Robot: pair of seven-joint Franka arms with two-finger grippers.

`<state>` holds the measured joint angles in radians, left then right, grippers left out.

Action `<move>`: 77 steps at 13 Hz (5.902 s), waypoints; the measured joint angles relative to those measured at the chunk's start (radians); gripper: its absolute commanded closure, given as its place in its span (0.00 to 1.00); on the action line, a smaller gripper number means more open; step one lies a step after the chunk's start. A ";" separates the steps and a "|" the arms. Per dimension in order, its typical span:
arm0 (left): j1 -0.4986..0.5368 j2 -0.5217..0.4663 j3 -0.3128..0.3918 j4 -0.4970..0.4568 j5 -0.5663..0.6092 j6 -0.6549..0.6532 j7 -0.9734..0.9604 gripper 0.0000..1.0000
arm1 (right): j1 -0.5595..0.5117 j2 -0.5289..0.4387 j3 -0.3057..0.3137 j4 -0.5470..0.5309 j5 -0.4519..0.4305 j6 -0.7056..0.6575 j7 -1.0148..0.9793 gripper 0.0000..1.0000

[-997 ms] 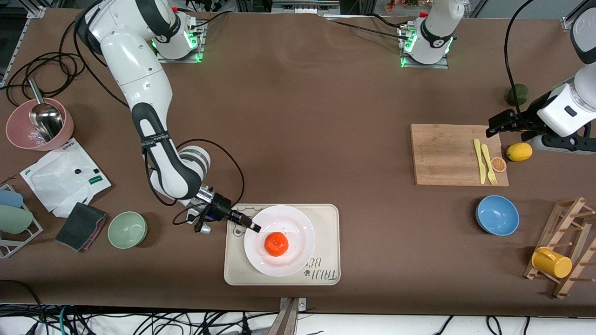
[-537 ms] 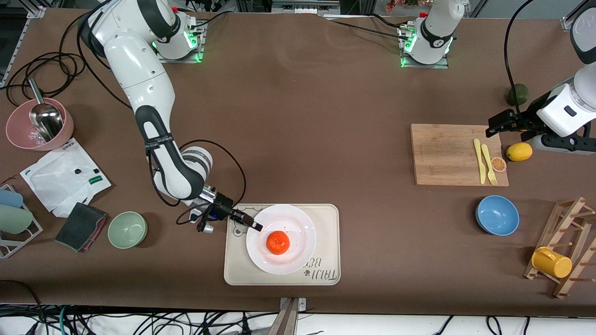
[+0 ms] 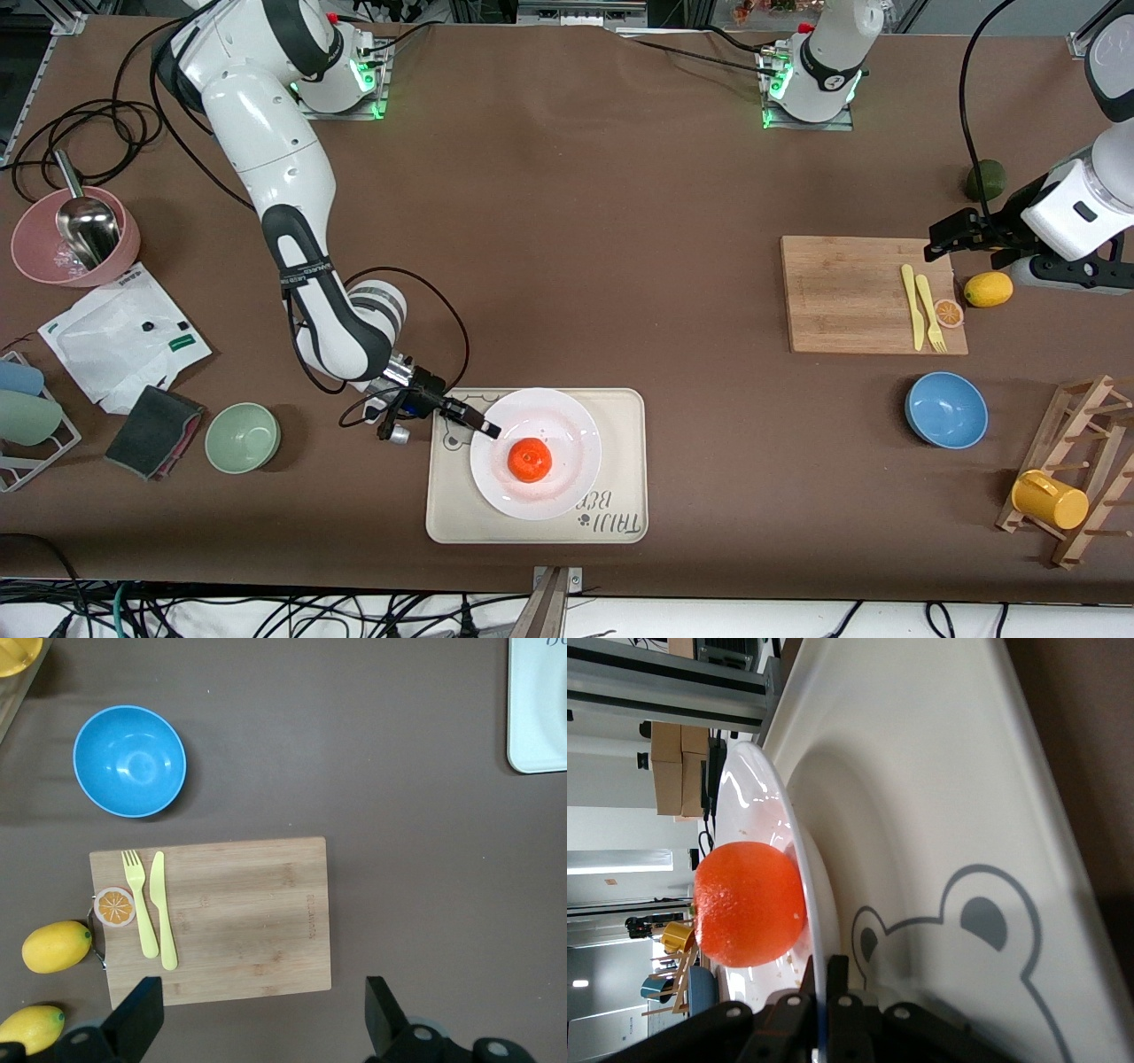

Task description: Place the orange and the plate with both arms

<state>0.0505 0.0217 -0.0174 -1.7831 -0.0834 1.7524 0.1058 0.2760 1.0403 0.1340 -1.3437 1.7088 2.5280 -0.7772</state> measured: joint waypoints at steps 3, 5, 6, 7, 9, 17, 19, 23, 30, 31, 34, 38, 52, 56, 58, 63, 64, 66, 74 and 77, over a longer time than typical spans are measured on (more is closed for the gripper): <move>0.000 0.000 0.000 0.000 0.000 0.000 0.000 0.00 | 0.000 0.000 0.000 0.000 0.000 0.000 0.000 0.86; 0.000 0.000 0.000 0.000 0.000 0.000 0.000 0.00 | 0.001 0.000 0.000 0.001 0.000 0.000 0.000 0.43; 0.000 0.000 0.000 0.000 0.000 0.000 0.002 0.00 | 0.002 0.000 0.000 0.001 0.000 0.000 0.000 0.15; 0.000 0.000 0.000 0.001 0.000 0.000 0.005 0.00 | 0.003 0.000 0.000 0.002 0.000 -0.002 0.000 0.10; 0.001 0.000 0.000 0.004 0.000 0.000 0.013 0.00 | 0.004 0.000 0.004 0.016 0.000 -0.004 0.000 0.05; 0.001 0.000 0.000 0.006 0.000 0.000 0.018 0.00 | 0.006 -0.003 0.000 0.038 -0.031 -0.005 0.000 0.02; 0.001 0.000 0.000 0.006 0.000 0.000 0.019 0.00 | 0.006 -0.004 -0.001 0.038 -0.034 -0.004 0.000 0.02; 0.001 0.000 0.000 0.006 0.000 0.000 0.019 0.00 | 0.006 -0.004 -0.003 0.038 -0.036 -0.004 0.000 0.02; 0.001 0.000 0.000 0.006 0.000 0.000 0.019 0.00 | 0.017 -0.009 -0.006 0.038 -0.058 0.017 0.001 0.01; 0.001 0.000 0.000 0.006 0.000 0.000 0.019 0.00 | 0.017 -0.009 -0.006 0.038 -0.083 0.017 0.011 0.01; 0.001 0.000 0.001 0.006 0.000 0.000 0.019 0.00 | 0.018 -0.011 -0.006 0.041 -0.157 0.020 0.073 0.01; 0.001 0.001 0.001 0.006 0.000 0.000 0.019 0.00 | 0.019 -0.011 -0.006 0.043 -0.165 0.022 0.077 0.01; 0.001 0.001 0.001 0.006 0.000 0.000 0.022 0.00 | 0.023 -0.043 -0.007 0.050 -0.396 0.035 0.320 0.01; 0.001 0.001 0.001 0.006 0.000 0.000 0.025 0.00 | 0.029 -0.078 -0.007 0.008 -0.462 0.035 0.384 0.01; -0.002 0.001 -0.002 0.006 0.000 0.000 0.026 0.00 | 0.029 -0.096 -0.007 -0.022 -0.467 0.035 0.384 0.01; -0.006 0.001 -0.009 0.019 0.000 0.000 0.026 0.00 | 0.029 -0.151 -0.012 -0.101 -0.476 0.033 0.385 0.01; -0.006 0.001 -0.009 0.021 0.000 0.000 0.026 0.00 | 0.029 -0.165 -0.015 -0.118 -0.476 0.031 0.385 0.01; -0.006 0.001 -0.009 0.022 0.000 0.000 0.026 0.00 | 0.029 -0.193 -0.028 -0.152 -0.478 0.014 0.385 0.01; -0.007 0.001 -0.036 0.032 0.000 0.000 0.026 0.00 | 0.029 -0.333 -0.105 -0.276 -0.694 -0.139 0.471 0.01; -0.007 0.001 -0.034 0.034 0.000 -0.009 0.026 0.00 | 0.028 -0.378 -0.175 -0.281 -0.845 -0.288 0.508 0.01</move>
<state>0.0435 0.0225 -0.0518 -1.7494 -0.0834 1.7434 0.1317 0.3040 0.6622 -0.0413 -1.6244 0.8637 2.2403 -0.2697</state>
